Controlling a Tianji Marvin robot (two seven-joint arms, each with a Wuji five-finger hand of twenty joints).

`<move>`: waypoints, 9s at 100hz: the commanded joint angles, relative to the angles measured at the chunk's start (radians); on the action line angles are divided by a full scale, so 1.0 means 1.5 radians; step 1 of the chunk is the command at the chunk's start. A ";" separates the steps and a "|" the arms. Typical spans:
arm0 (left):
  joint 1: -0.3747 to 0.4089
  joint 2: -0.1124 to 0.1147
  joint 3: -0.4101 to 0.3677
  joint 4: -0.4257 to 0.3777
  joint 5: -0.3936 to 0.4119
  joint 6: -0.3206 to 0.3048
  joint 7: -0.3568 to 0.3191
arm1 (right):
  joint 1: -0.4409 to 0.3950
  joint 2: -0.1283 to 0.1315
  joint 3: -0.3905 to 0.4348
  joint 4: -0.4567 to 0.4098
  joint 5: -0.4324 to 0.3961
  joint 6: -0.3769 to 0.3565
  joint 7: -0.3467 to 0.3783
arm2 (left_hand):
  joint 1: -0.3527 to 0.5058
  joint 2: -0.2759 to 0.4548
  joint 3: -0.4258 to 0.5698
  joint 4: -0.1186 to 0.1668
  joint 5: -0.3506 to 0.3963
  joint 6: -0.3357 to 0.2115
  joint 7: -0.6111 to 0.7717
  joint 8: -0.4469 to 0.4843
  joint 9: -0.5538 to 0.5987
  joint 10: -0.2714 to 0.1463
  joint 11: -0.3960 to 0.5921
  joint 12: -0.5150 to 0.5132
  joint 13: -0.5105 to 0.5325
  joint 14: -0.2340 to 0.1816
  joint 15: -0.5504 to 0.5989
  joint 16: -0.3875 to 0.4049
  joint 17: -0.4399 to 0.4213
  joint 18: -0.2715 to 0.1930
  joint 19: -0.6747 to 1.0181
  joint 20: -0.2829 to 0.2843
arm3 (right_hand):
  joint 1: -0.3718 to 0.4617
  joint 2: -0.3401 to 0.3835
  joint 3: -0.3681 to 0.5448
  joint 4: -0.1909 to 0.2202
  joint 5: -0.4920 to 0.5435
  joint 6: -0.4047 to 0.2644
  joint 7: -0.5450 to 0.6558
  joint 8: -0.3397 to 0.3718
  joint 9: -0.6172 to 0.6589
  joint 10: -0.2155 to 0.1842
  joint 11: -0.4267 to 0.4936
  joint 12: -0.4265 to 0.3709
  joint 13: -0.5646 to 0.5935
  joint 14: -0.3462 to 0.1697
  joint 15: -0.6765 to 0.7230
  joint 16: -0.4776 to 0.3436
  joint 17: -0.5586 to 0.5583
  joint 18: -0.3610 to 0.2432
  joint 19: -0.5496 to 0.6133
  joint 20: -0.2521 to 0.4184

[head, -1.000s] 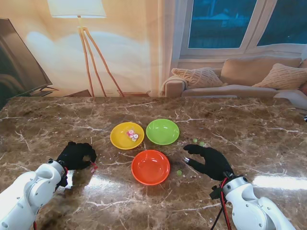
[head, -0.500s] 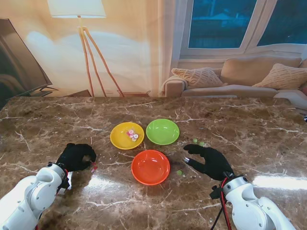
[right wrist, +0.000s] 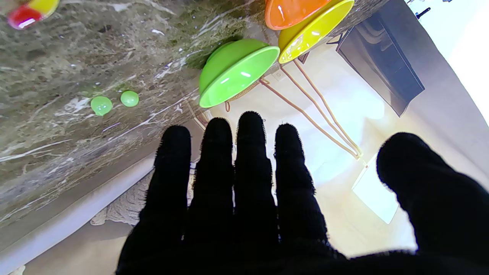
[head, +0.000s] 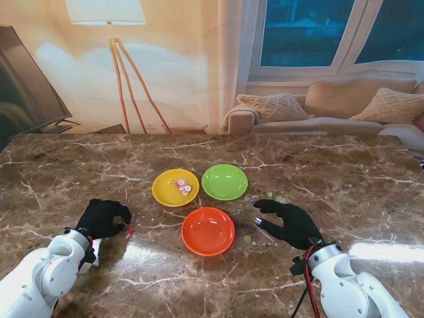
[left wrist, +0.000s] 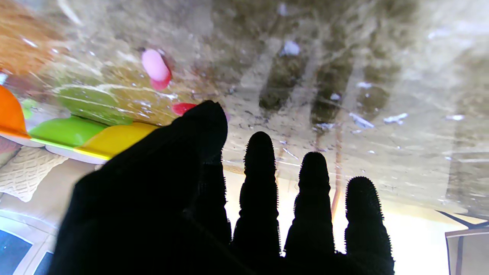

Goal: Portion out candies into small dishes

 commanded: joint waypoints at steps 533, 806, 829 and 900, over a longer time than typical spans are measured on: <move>0.024 0.019 0.007 -0.082 0.041 0.061 -0.157 | -0.010 -0.006 0.005 0.010 0.009 -0.001 -0.012 | 0.067 -0.048 -0.105 -0.037 0.017 -0.028 -0.068 -0.177 -0.015 0.011 -0.020 -0.209 0.019 0.007 -0.029 0.003 -0.010 0.007 -0.071 0.011 | 0.007 -0.007 0.011 0.002 0.020 -0.015 0.006 -0.002 0.014 0.003 0.008 0.013 0.025 0.017 0.006 0.012 0.001 0.001 0.018 0.016; 0.008 0.019 0.042 -0.016 0.013 -0.019 -0.111 | -0.009 -0.004 0.004 0.006 0.012 0.002 -0.001 | 0.043 0.000 -0.121 -0.024 0.086 -0.097 0.005 -0.128 0.016 -0.006 0.004 -0.138 0.019 -0.007 -0.010 0.006 -0.023 -0.019 -0.069 0.006 | 0.008 -0.007 0.012 0.002 0.028 -0.014 0.010 -0.002 0.029 0.005 0.013 0.018 0.038 0.021 0.014 0.020 0.006 0.006 0.025 0.018; 0.006 0.021 0.042 -0.016 0.011 -0.032 -0.124 | -0.008 -0.004 0.004 0.006 0.012 0.001 -0.001 | 0.028 0.003 -0.061 -0.013 0.062 -0.086 -0.029 0.018 0.015 -0.011 0.014 0.002 0.004 -0.007 -0.009 0.010 -0.030 -0.028 -0.076 0.009 | 0.008 -0.006 0.011 0.002 0.029 -0.014 0.010 -0.002 0.029 0.004 0.013 0.019 0.039 0.021 0.015 0.021 0.006 0.006 0.025 0.018; 0.012 0.009 0.043 -0.010 -0.009 -0.049 -0.050 | -0.008 -0.004 0.005 0.006 0.014 0.001 0.001 | 0.030 0.016 -0.064 -0.025 0.043 -0.073 -0.022 0.031 0.035 -0.027 0.022 0.086 0.002 -0.014 0.005 0.020 -0.033 -0.038 -0.074 0.014 | 0.007 -0.006 0.012 0.001 0.029 -0.016 0.010 -0.003 0.035 0.004 0.014 0.020 0.046 0.021 0.018 0.024 0.012 0.007 0.030 0.019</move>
